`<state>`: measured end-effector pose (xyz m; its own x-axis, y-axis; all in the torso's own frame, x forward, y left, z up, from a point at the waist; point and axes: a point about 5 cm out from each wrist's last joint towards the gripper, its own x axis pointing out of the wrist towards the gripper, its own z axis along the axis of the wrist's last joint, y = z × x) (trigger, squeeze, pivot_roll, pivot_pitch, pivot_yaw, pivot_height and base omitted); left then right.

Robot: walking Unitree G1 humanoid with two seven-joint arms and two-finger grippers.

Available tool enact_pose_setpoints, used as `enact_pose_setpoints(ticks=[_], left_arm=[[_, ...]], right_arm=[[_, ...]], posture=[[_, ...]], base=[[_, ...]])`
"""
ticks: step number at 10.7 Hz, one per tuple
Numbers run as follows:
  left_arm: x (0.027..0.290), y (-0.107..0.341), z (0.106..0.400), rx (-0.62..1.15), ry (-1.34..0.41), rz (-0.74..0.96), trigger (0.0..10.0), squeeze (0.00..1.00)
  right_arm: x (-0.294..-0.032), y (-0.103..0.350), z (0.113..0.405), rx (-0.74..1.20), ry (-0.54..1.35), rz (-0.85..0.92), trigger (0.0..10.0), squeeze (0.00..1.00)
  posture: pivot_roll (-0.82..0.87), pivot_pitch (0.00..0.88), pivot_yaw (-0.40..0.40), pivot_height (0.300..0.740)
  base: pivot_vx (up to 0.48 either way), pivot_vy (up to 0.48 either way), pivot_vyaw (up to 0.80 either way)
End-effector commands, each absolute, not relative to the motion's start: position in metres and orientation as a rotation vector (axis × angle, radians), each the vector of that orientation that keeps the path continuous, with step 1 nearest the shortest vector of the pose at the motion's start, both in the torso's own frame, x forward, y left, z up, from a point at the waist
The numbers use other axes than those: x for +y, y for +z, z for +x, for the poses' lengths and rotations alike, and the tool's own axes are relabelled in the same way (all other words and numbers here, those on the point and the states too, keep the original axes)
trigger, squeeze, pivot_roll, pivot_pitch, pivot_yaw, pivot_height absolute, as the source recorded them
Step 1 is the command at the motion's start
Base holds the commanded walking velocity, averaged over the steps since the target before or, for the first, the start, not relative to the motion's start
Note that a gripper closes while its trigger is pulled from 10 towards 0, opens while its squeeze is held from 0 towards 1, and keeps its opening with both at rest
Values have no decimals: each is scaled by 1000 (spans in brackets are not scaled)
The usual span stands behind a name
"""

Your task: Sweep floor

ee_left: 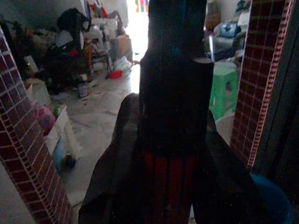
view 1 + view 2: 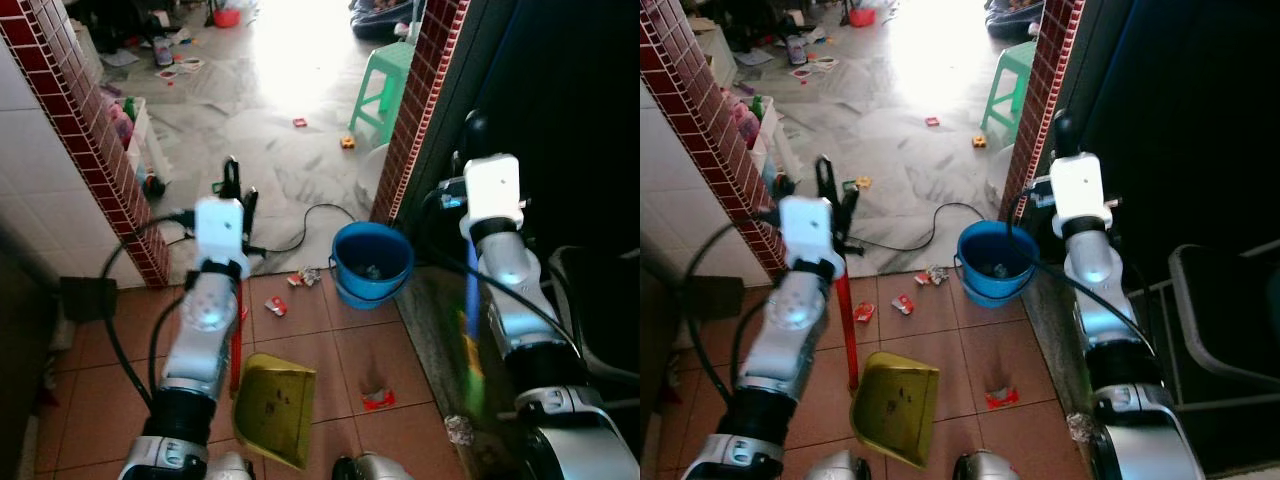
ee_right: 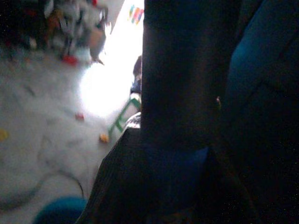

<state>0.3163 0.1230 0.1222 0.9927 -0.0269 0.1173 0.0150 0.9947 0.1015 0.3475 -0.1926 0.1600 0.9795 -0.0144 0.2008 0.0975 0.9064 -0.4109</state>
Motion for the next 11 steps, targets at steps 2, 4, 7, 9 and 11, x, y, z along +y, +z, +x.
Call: enact_pose_setpoints(ticks=[2, 4, 7, 9, 11], left_arm=[[118, 128, 321, -162, 4, 76, 10000, 0], [117, 115, 319, -119, 35, 67, 10000, 0], [120, 103, 317, -85, 126, 66, 10000, 0], [121, 101, 318, -111, 202, 112, 10000, 0], [118, 97, 321, -124, 213, 74, 10000, 0]], right_arm=[[-206, 147, 343, -119, -114, -510, 10000, 0], [-210, 132, 335, -53, -142, -439, 10000, 0], [-209, 134, 338, -55, -191, -217, 10000, 0], [-205, 145, 342, -96, -174, -180, 10000, 0], [-200, 150, 344, -122, -143, -153, 10000, 0]], posture=[[-20, 98, -24, 740], [-18, 141, -14, 740], [-20, 167, -15, 740], [-34, 160, -23, 740], [-45, 147, -30, 740]], base=[[0, 0, 0], [0, 0, 0], [0, 0, 0], [0, 0, 0], [0, 0, 0]])
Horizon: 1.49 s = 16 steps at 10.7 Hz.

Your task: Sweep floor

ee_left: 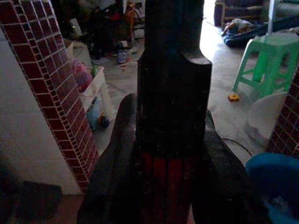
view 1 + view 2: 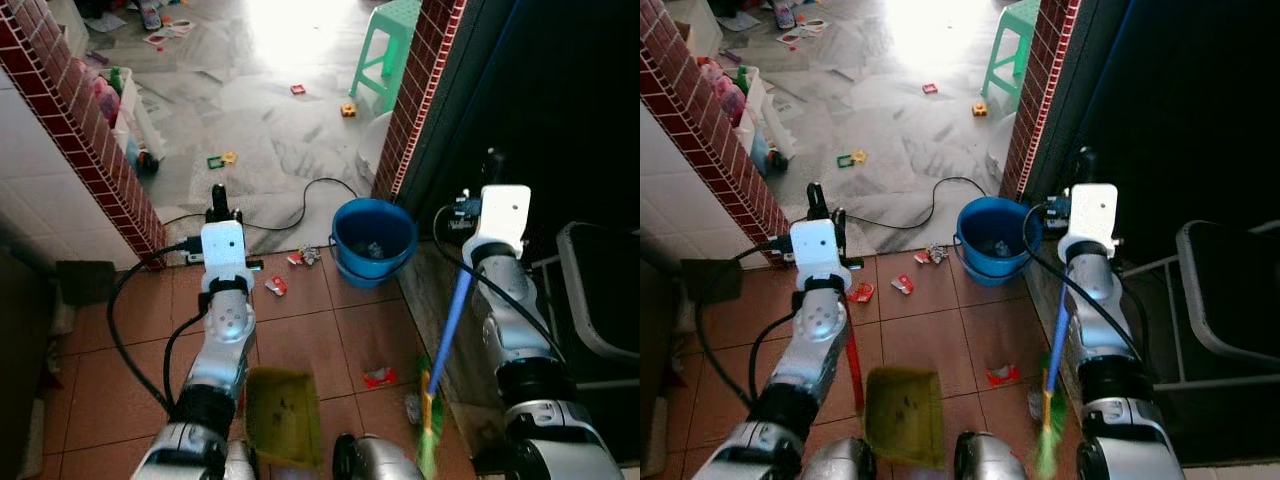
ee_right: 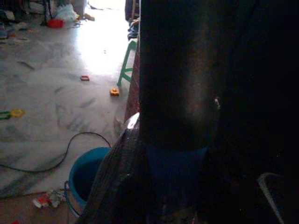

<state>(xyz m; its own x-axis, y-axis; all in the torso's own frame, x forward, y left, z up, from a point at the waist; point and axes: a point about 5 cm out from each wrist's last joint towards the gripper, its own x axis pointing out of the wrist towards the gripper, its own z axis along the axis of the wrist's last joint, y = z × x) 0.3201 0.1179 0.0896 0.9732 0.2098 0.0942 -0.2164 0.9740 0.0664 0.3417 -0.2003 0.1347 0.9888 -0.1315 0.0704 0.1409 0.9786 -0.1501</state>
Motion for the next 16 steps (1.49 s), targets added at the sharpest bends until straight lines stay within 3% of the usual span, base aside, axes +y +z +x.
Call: enact_pose_setpoints(ticks=[1, 4, 9, 11, 13, 16], left_arm=[[115, 98, 324, -134, 220, 79, 10000, 0], [91, 96, 334, -134, 144, 79, 10000, 0], [71, 73, 325, -64, 43, 120, 10000, 0], [68, 72, 325, -57, 30, 140, 10000, 0], [82, 70, 329, -33, 115, 207, 10000, 0], [84, 69, 329, -22, 133, 190, 10000, 0]], right_arm=[[-196, 151, 345, -135, -121, -134, 10000, 0], [-181, 161, 350, -175, -28, -92, 10000, 0], [-159, 169, 352, -182, 145, 26, 10000, 0], [-146, 166, 351, -152, 258, 78, 10000, 0], [-147, 170, 348, -172, 311, 1, 10000, 0], [-144, 170, 344, -139, 419, 37, 10000, 0]], posture=[[-55, 141, -35, 740], [-100, 136, -43, 740], [-113, 119, -55, 740], [-115, 111, -57, 740], [-120, 103, -56, 740], [-123, 100, -57, 740]], base=[[0, 0, 0], [0, 0, 0], [0, 0, 0], [0, 0, 0], [0, 0, 0], [0, 0, 0]])
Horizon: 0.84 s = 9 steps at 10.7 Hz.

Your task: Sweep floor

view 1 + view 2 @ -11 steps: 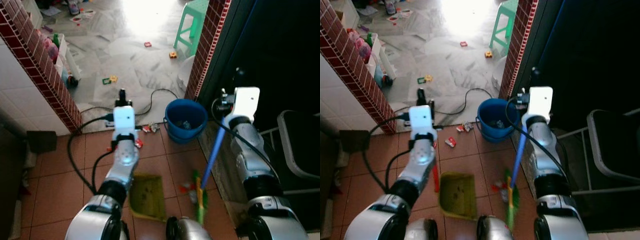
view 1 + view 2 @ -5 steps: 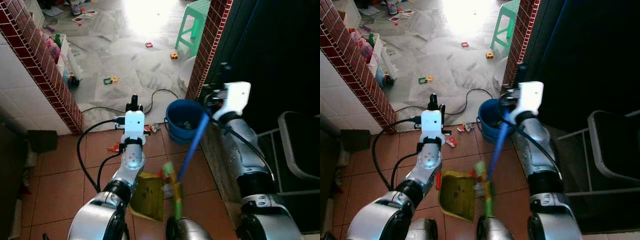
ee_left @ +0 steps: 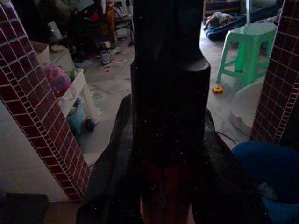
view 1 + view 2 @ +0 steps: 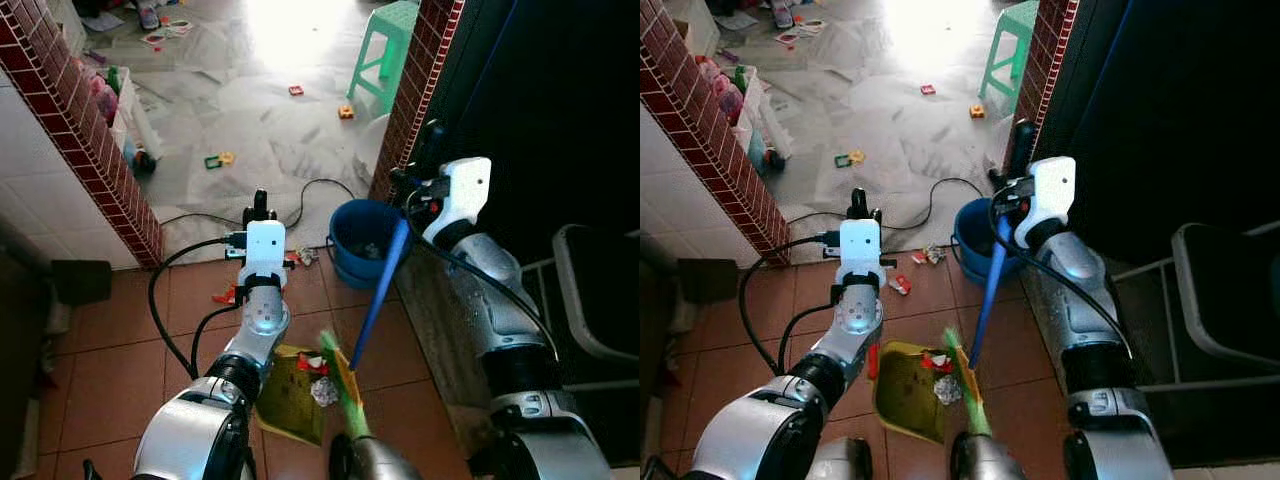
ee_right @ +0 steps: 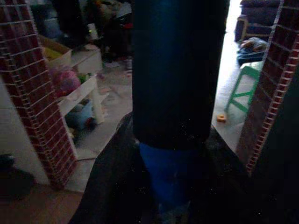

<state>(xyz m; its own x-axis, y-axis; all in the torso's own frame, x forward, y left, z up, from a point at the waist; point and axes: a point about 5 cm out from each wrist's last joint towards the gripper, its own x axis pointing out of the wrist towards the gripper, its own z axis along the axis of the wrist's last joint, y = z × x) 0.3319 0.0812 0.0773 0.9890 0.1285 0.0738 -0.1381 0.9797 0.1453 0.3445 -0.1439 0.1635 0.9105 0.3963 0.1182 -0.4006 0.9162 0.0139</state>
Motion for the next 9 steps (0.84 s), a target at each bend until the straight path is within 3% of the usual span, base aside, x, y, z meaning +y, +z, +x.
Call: enact_pose_setpoints(ticks=[1, 3, 6, 9], left_arm=[[84, 68, 329, -13, 133, 184, 10000, 0], [83, 67, 329, 2, 125, 167, 10000, 0], [80, 68, 330, 7, 97, 161, 10000, 0], [75, 69, 332, 15, 32, 147, 10000, 0]], right_arm=[[-140, 169, 342, -135, 440, 44, 10000, 0], [-134, 170, 341, -129, 444, 111, 10000, 0], [-136, 199, 347, -189, 413, 358, 10000, 0], [-133, 216, 344, -258, 457, 147, 10000, 0]], posture=[[-124, 100, -57, 740], [-123, 97, -54, 740], [-127, 89, -55, 740], [-131, 78, -52, 740]], base=[[0, 0, 0], [0, 0, 0], [0, 0, 0], [0, 0, 0]])
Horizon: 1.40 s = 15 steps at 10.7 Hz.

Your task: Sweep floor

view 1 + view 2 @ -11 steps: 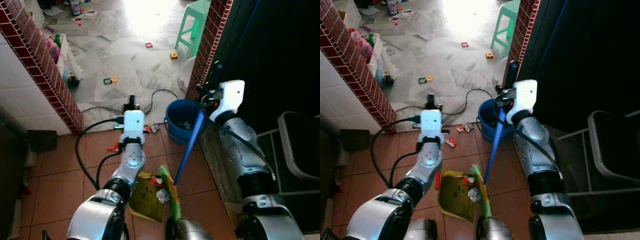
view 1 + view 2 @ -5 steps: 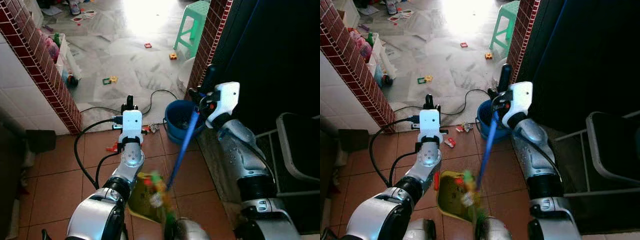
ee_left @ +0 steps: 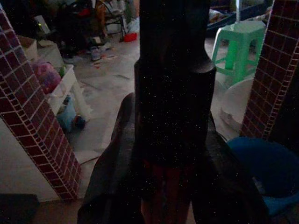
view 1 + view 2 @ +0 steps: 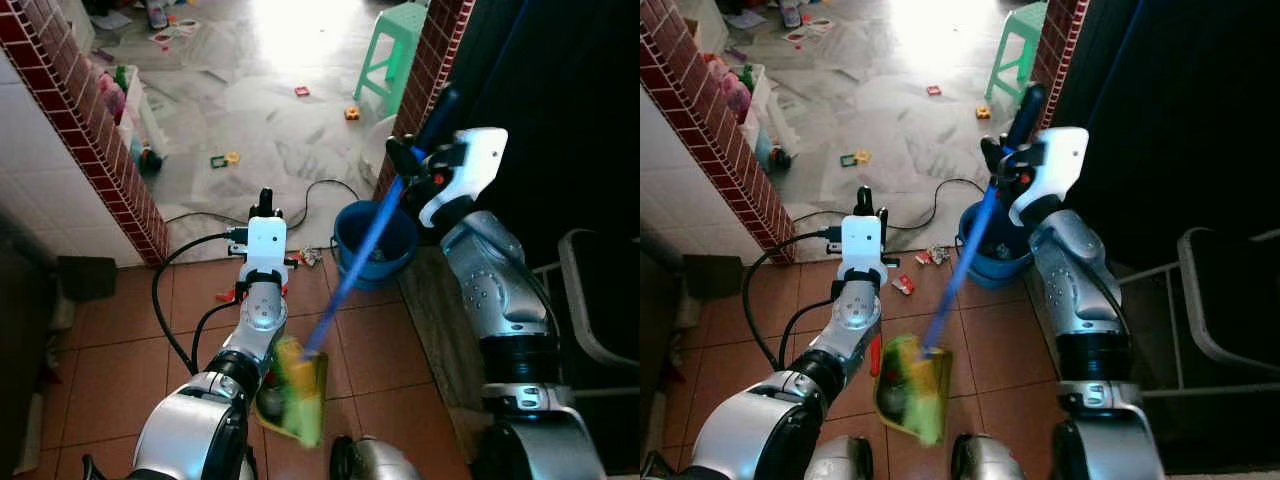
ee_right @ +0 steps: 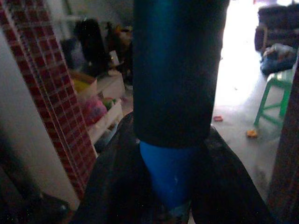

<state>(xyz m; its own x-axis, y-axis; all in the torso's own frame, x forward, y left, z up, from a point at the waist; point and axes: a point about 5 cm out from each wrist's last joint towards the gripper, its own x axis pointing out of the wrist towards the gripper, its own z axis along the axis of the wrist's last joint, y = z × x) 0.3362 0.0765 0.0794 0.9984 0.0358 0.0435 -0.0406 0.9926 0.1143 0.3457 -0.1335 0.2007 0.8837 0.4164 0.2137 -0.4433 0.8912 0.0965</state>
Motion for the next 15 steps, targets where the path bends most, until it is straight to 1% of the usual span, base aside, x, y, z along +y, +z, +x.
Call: enact_pose_setpoints(ticks=[1, 2, 3, 4, 7, 9, 11, 12, 14, 15], left_arm=[[74, 69, 333, 30, 0, 104, 10000, 0], [75, 69, 334, 44, -18, 57, 10000, 0], [77, 70, 335, 32, -3, 101, 10000, 0], [81, 68, 335, 47, 12, 81, 10000, 0], [84, 68, 337, 74, -18, 15, 10000, 0], [84, 66, 337, 89, -24, 54, 10000, 0], [89, 63, 337, 104, 6, 94, 10000, 0], [101, 61, 338, 123, 84, 164, 10000, 0], [112, 62, 339, 117, 149, 218, 10000, 0], [114, 61, 339, 121, 157, 227, 10000, 0]], right_arm=[[-131, 215, 339, -281, 485, 40, 10000, 0], [-129, 214, 335, -290, 500, -5, 10000, 0], [-131, 212, 333, -296, 494, -32, 10000, 0], [-136, 210, 331, -308, 476, -77, 10000, 0], [-144, 202, 331, -291, 425, -101, 10000, 0], [-139, 195, 333, -251, 421, -58, 10000, 0], [-135, 189, 333, -200, 440, 16, 10000, 0], [-131, 187, 333, -129, 485, 121, 10000, 0], [-128, 188, 329, -105, 550, 118, 10000, 0], [-119, 191, 323, -96, 630, 138, 10000, 0]], posture=[[-132, 73, -52, 740], [-133, 71, -50, 740], [-133, 63, -53, 740], [-135, 55, -51, 740], [-132, 33, -43, 740], [-130, 26, -34, 740], [-130, 26, -34, 740], [-135, 30, -34, 740], [-137, 36, -33, 740], [-139, 39, -30, 740]], base=[[0, 0, 0], [0, 0, 0], [0, 0, 0], [0, 0, 0], [0, 0, 0], [0, 0, 0], [0, 0, 0], [0, 0, 0], [0, 0, 0], [0, 0, 0]])
